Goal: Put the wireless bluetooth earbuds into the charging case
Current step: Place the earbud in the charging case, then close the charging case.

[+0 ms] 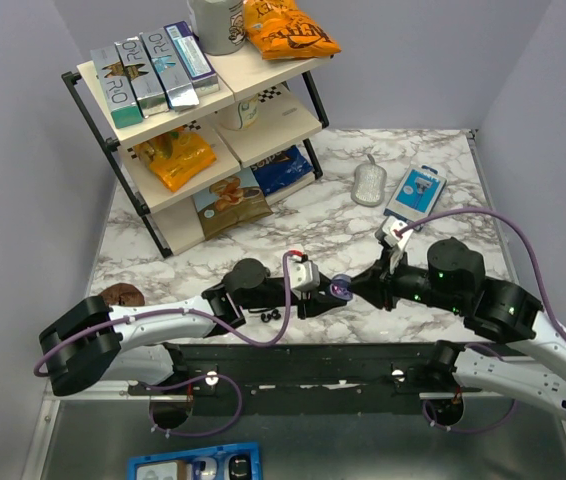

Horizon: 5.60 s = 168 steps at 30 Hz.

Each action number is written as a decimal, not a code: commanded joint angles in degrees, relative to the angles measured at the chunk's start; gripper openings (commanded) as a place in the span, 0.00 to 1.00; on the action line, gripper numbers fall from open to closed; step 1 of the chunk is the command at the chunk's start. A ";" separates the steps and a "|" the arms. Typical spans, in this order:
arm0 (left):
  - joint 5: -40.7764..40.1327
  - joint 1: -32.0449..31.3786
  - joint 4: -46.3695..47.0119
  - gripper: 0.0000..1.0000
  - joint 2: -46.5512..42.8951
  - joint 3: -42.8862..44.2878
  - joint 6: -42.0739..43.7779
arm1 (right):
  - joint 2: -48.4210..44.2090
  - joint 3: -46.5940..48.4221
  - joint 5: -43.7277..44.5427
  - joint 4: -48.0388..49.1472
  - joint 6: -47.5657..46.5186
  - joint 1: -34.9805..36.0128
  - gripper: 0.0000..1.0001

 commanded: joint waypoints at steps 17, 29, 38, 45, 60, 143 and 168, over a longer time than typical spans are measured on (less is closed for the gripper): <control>-3.21 1.62 4.15 0.00 -0.08 -0.40 -1.07 | 1.01 -0.09 -9.20 2.74 -0.91 1.16 0.08; -3.31 1.71 4.32 0.00 -0.69 -0.31 -0.37 | 3.12 -0.18 -11.05 1.69 -1.17 1.16 0.01; -2.60 1.62 4.50 0.00 -1.84 -1.19 0.33 | 4.26 0.08 -5.95 1.07 -0.38 1.16 0.01; -2.16 1.53 5.29 0.00 -2.19 -2.25 0.25 | 4.97 -0.01 -4.02 1.16 -0.38 1.16 0.01; -1.99 0.74 5.81 0.00 -2.37 -2.51 0.25 | 5.76 -0.27 -2.26 1.33 -0.38 1.16 0.01; 2.58 1.53 24.97 0.00 -2.72 -10.77 -13.90 | 12.88 5.27 19.98 0.45 8.85 0.46 0.50; -0.05 3.20 23.66 0.00 -1.31 -9.37 -12.67 | 7.52 -0.88 3.20 6.08 5.07 0.46 0.34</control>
